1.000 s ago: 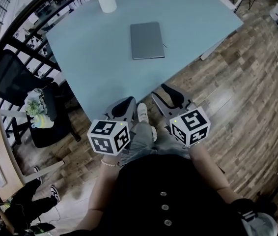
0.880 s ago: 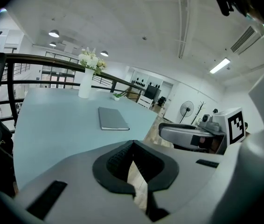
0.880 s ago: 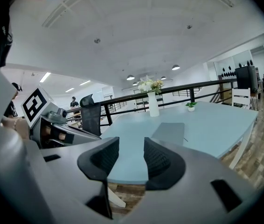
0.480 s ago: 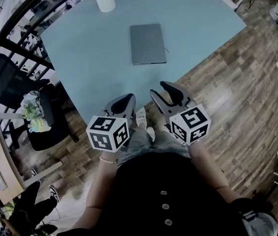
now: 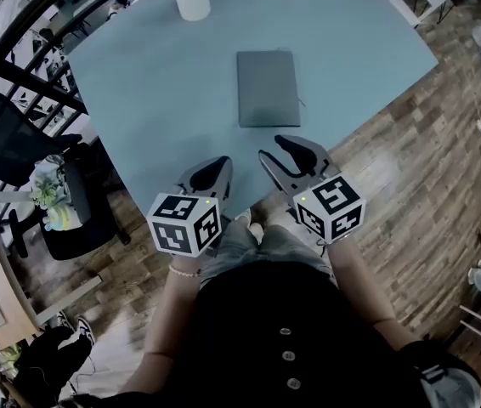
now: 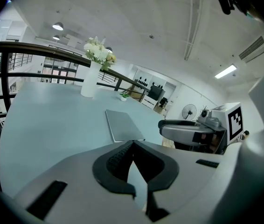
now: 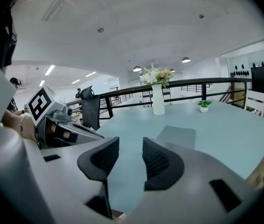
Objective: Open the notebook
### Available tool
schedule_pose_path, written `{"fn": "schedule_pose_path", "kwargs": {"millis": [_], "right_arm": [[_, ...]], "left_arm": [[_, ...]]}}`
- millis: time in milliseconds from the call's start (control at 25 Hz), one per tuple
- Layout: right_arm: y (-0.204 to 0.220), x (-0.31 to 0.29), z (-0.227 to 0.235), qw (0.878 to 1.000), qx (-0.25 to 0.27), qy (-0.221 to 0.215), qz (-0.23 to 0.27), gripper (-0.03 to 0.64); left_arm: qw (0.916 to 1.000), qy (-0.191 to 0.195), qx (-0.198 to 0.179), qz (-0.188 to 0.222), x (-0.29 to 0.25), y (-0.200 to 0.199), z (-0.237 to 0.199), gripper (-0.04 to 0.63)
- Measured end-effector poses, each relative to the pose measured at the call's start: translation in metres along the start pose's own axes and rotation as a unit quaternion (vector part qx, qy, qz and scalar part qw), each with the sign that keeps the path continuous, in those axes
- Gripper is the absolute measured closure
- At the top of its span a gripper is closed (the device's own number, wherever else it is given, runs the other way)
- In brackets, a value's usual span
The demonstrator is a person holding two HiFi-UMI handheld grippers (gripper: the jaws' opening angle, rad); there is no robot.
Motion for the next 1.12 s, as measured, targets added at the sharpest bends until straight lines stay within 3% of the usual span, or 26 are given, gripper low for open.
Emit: {"fn": "schedule_pose_path", "kwargs": {"millis": [1120], "right_arm": [[-0.006, -0.094, 0.013, 0.996, 0.017, 0.015, -0.081, 0.494]], "left_arm": [[0.9981, 0.034, 0.048, -0.019, -0.039, -0.013, -0.078, 0.578]]}}
Point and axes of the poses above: the fingertips, and each gripper's own axes: x backward along the fingers, z to its right, y out of its underside, the point moved 8 cm from there along x, backward along the fingers, and after that the axes turned 6 degrees about y, right-handed, at the moved point
